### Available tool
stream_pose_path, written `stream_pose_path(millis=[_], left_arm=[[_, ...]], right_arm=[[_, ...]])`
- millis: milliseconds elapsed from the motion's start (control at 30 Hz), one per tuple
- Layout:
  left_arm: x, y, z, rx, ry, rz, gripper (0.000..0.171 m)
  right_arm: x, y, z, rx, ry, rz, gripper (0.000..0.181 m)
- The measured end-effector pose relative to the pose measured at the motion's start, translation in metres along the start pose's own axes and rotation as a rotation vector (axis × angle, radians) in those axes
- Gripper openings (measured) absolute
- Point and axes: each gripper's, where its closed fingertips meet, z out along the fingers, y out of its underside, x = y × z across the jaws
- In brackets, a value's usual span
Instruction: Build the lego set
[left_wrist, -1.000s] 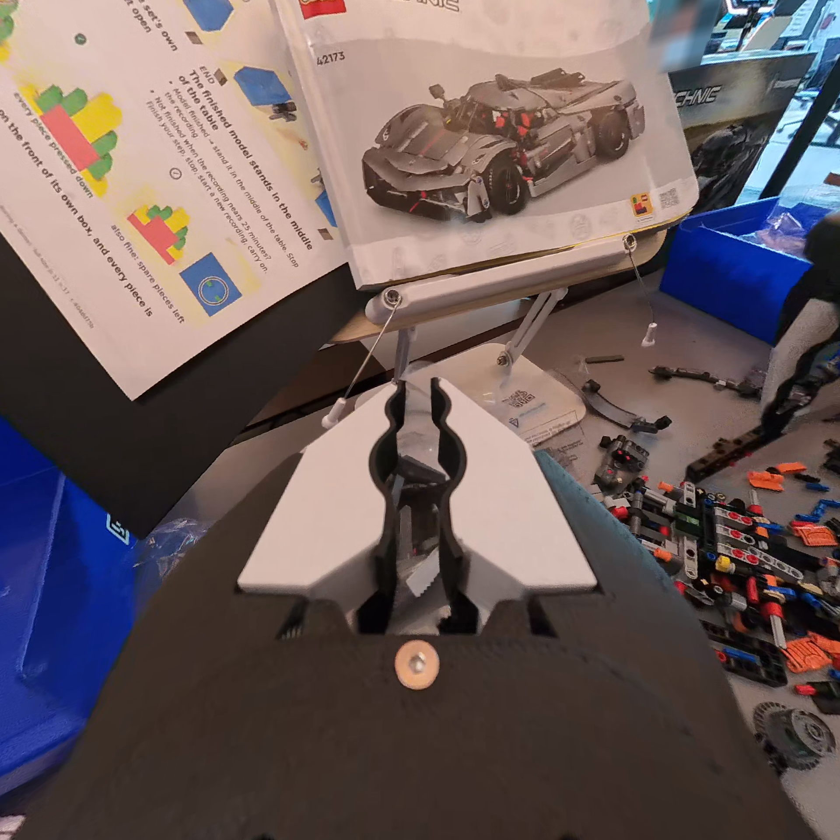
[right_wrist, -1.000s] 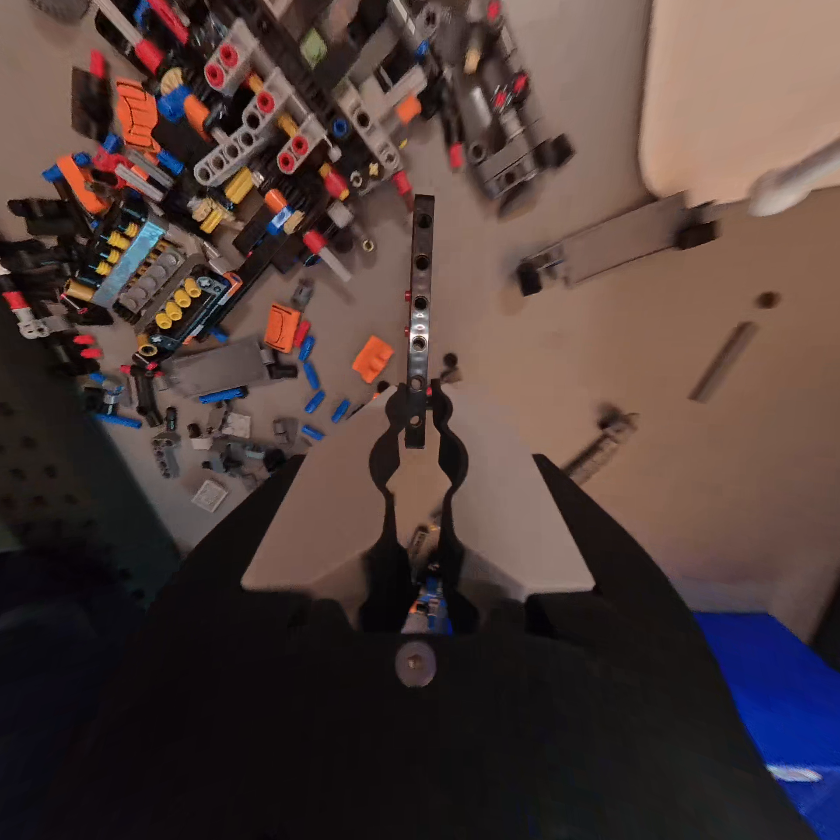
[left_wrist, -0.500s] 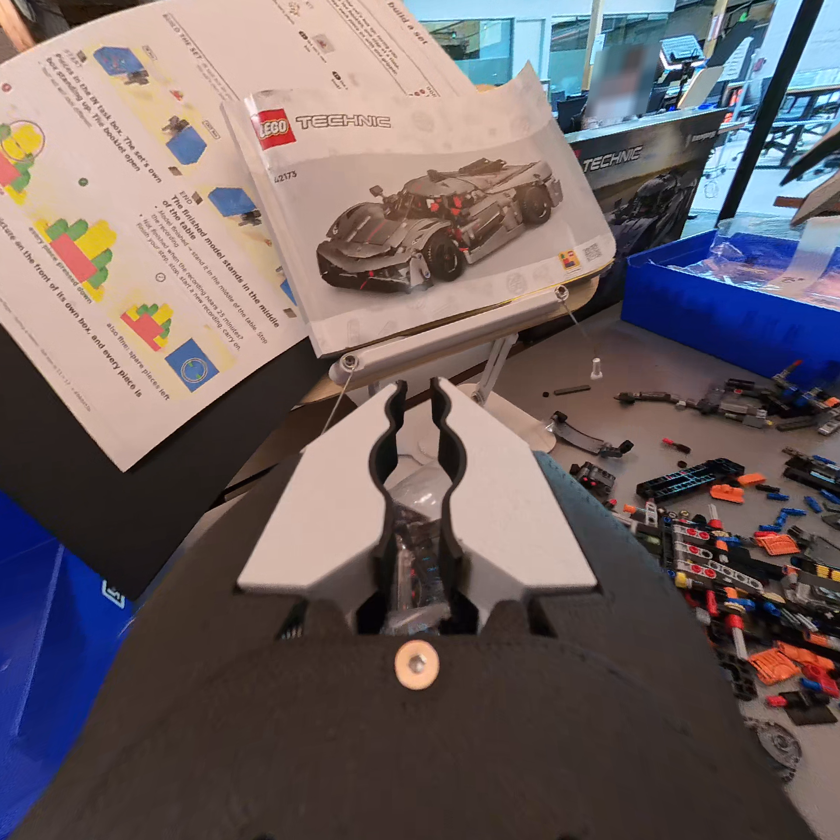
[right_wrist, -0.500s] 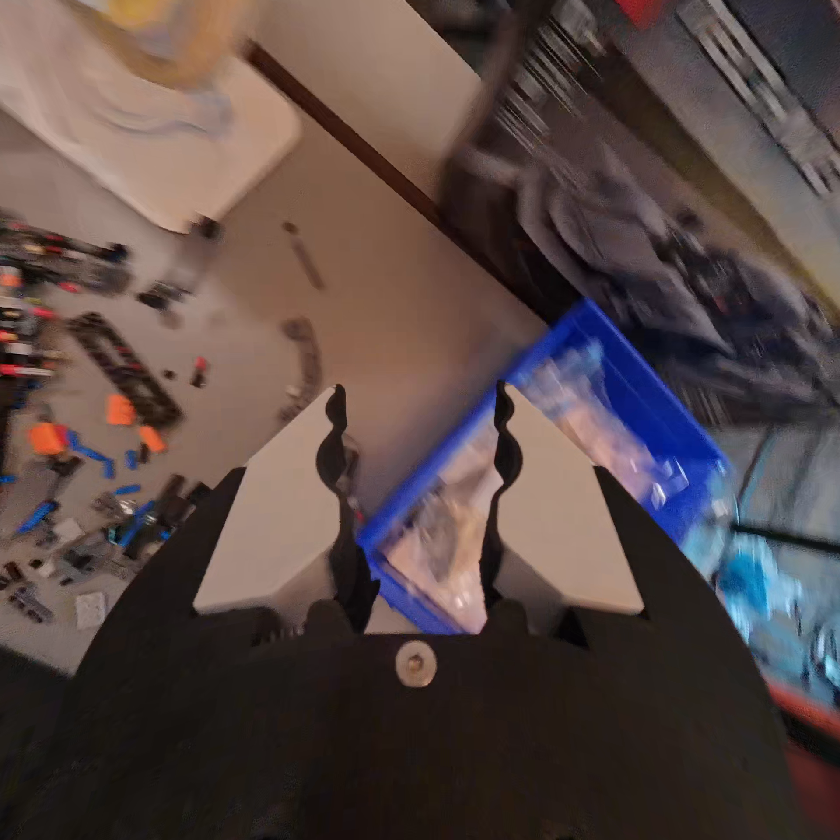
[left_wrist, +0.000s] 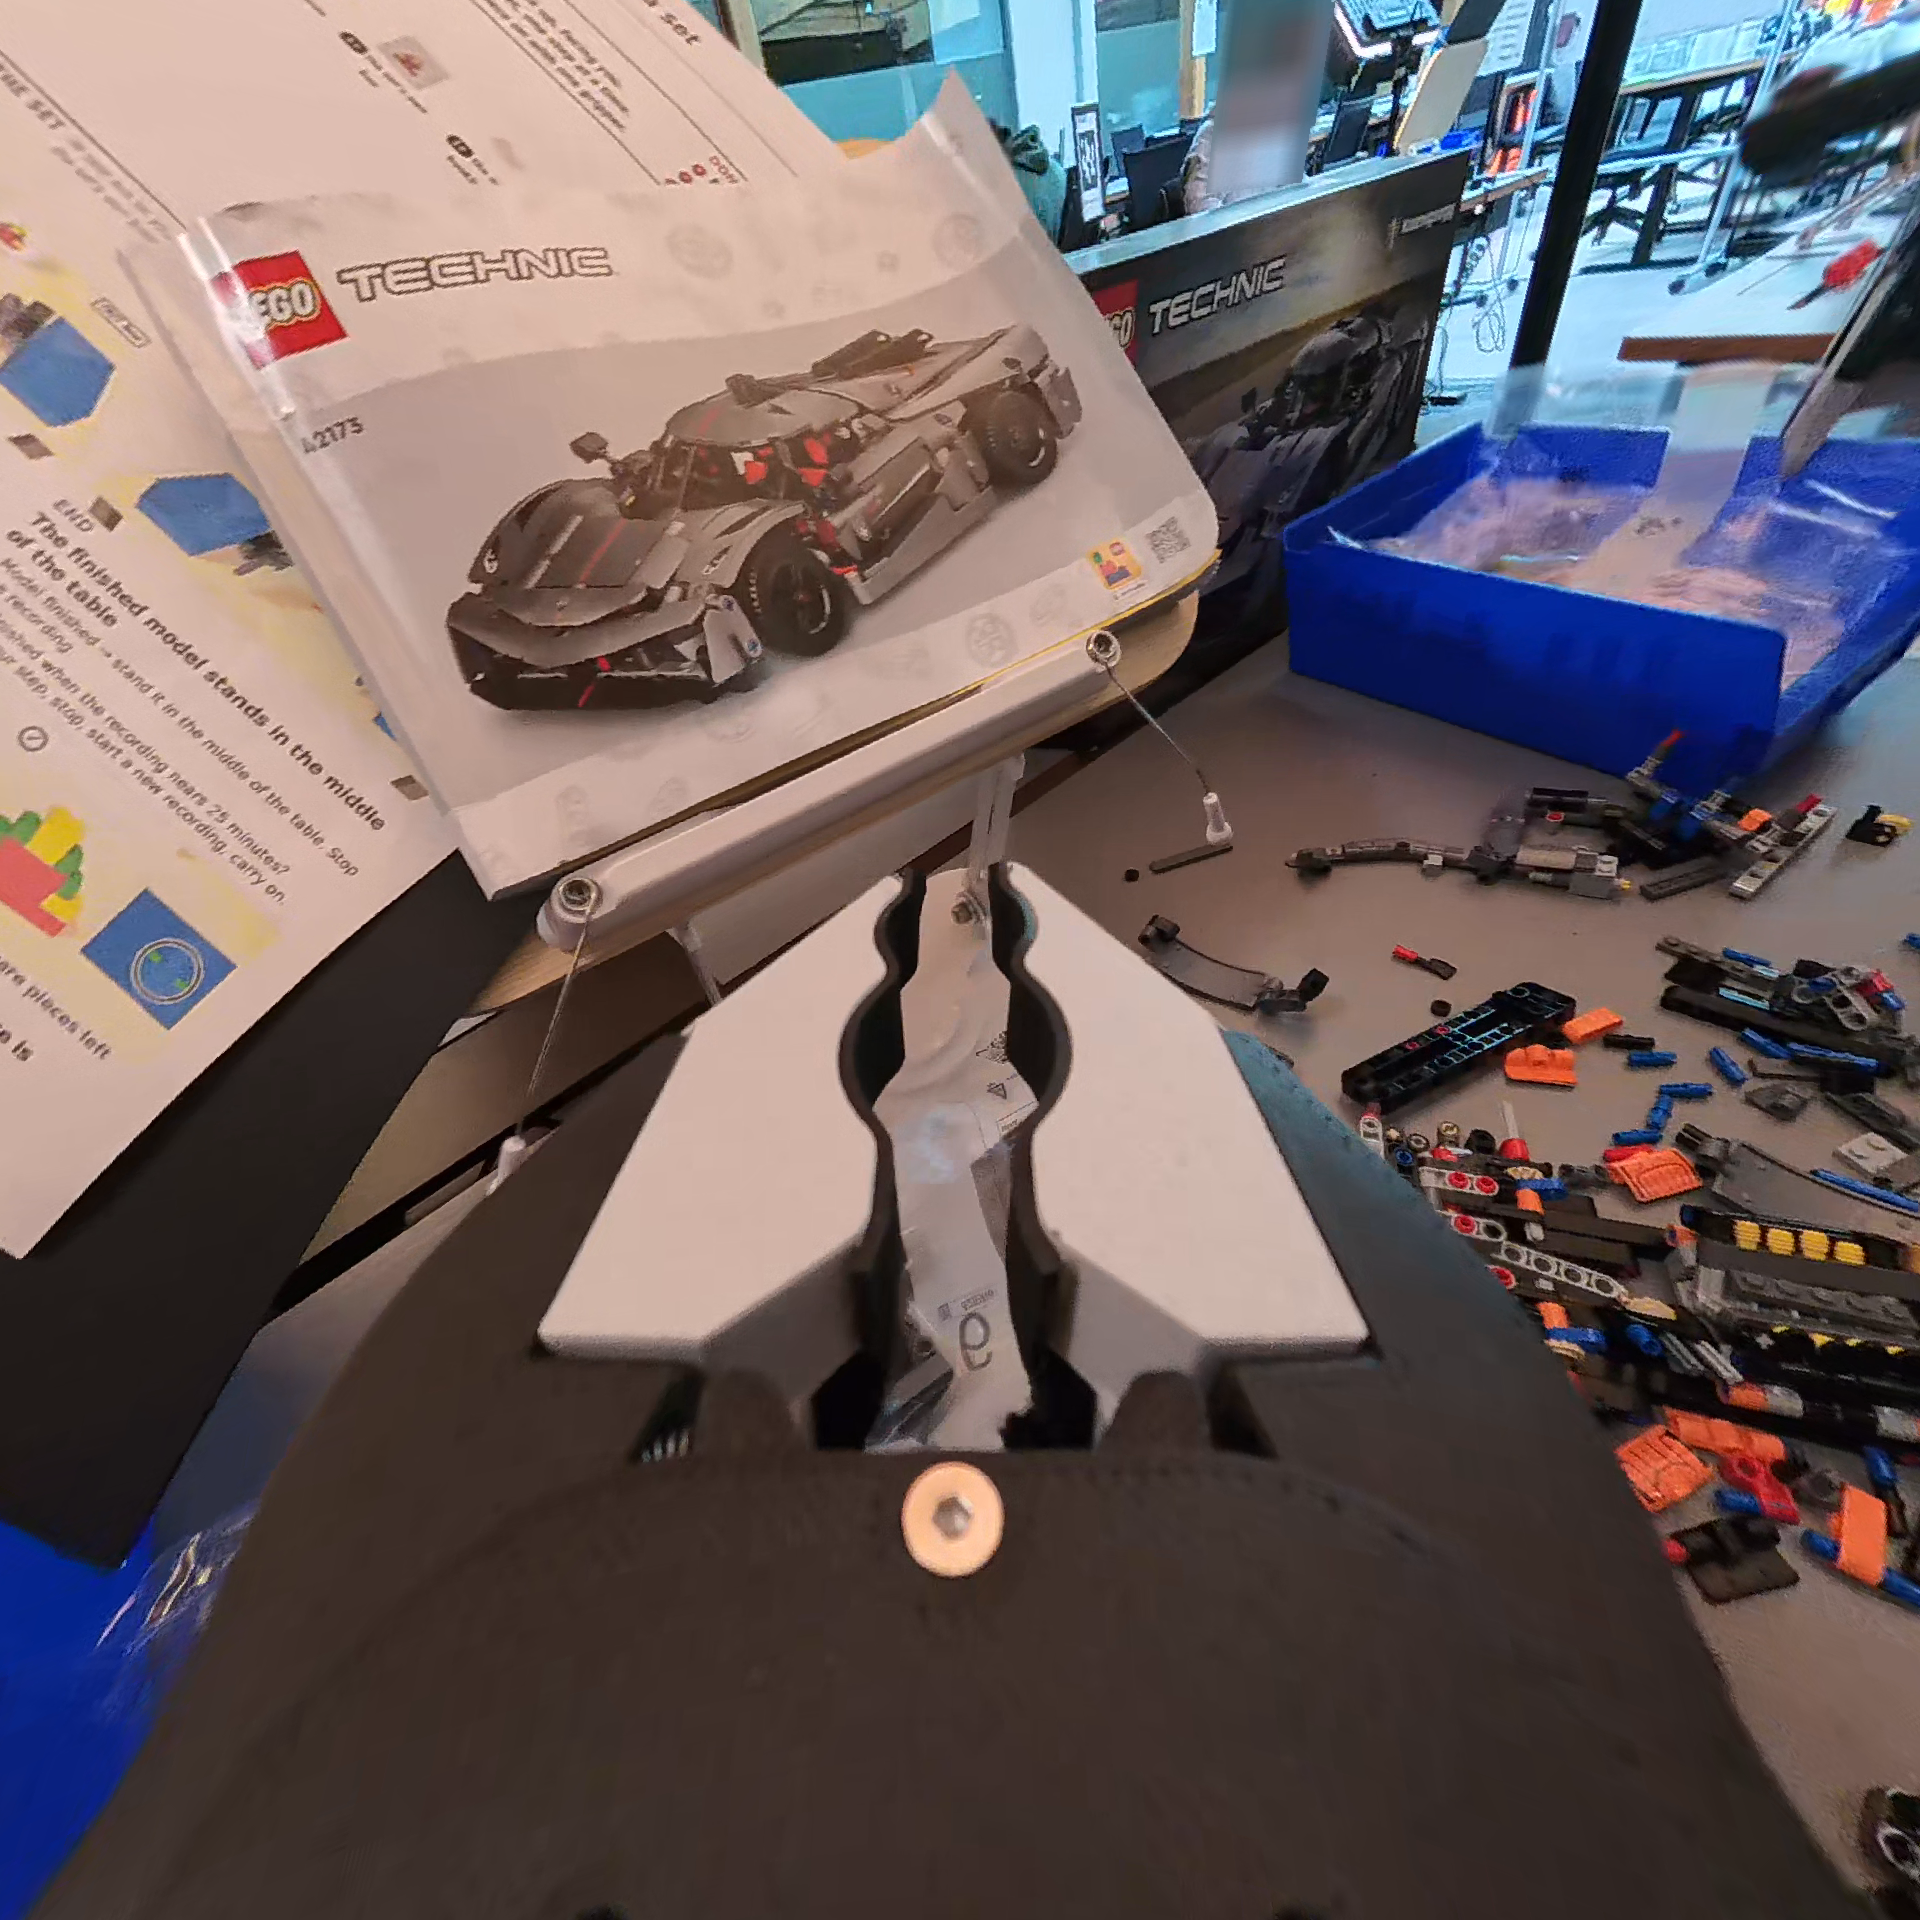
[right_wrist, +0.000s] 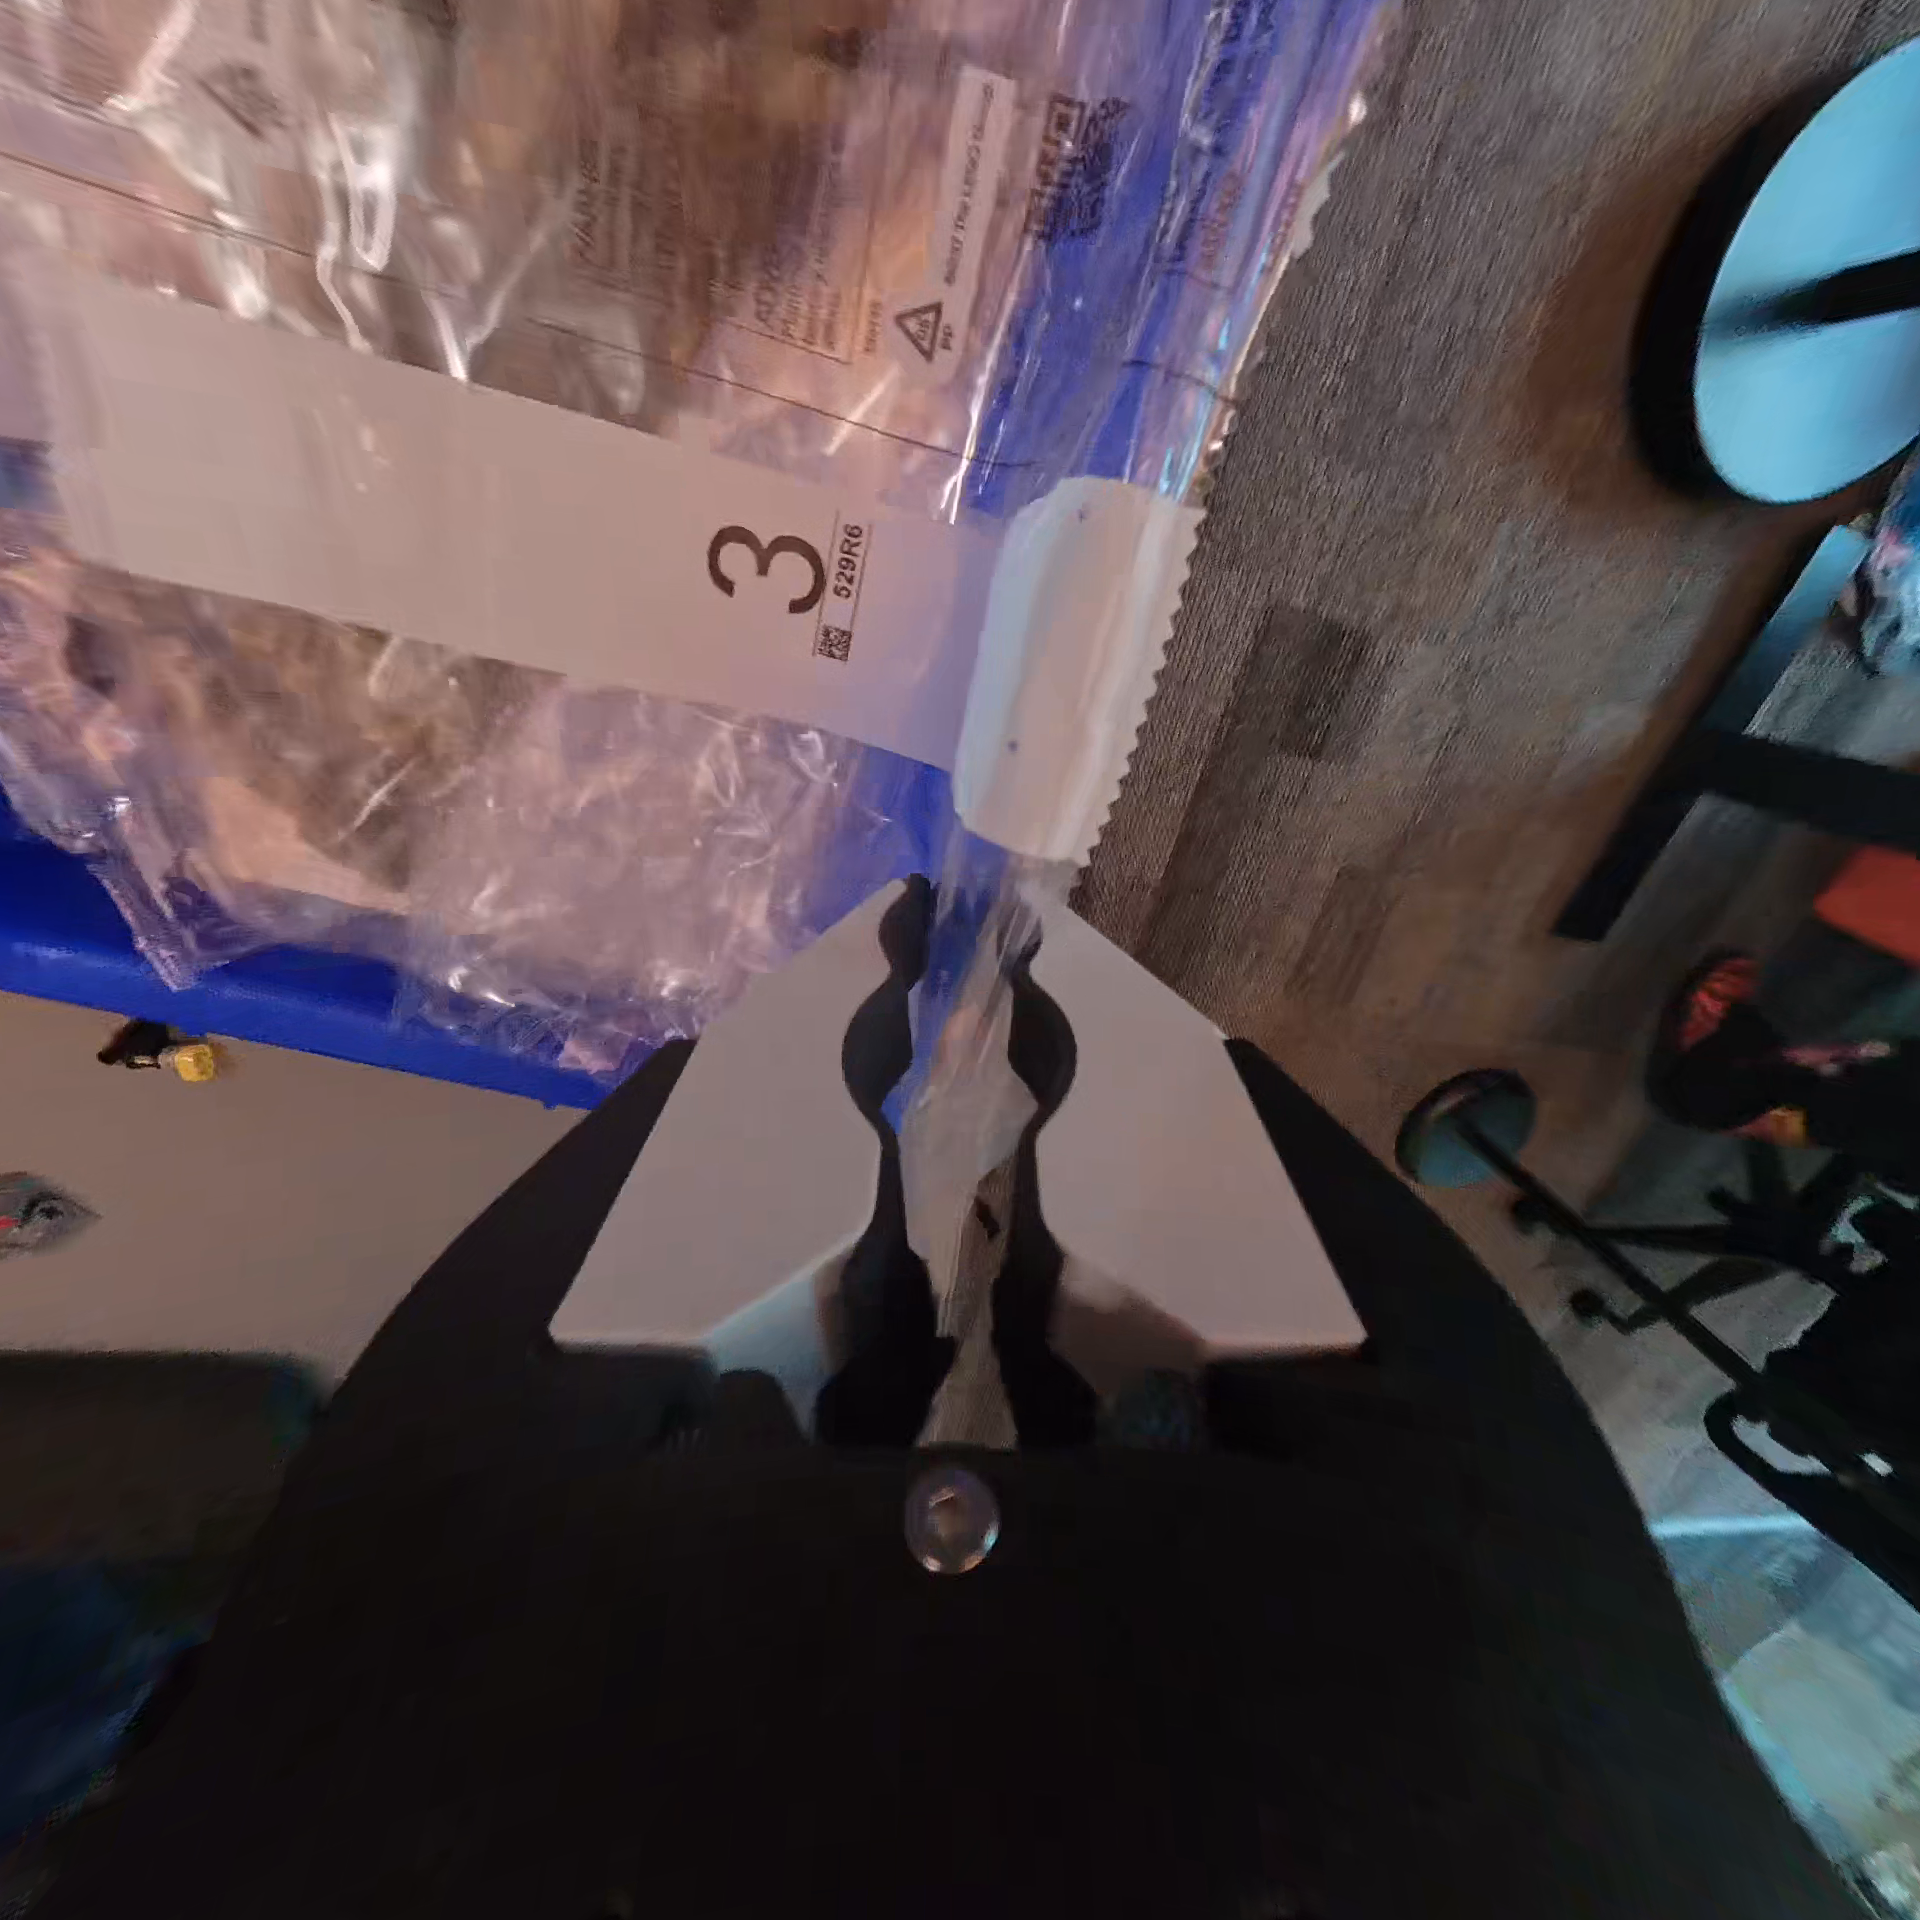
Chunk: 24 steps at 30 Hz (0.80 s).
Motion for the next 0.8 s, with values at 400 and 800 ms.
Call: stream_pose_path(millis=[400,800], left_arm=[[0.025,0.002,0.015,-0.036,0.039,0.057,0.014],[0.073,-0.009,0.031,-0.020,0.150,0.129,0.066]], right_arm=[[-0.041,-0.046,-0.084,0.411,-0.122,-0.085,0.000],[-0.240,-0.063,-0.218,0.722,-0.442,-0.550,0.000]])
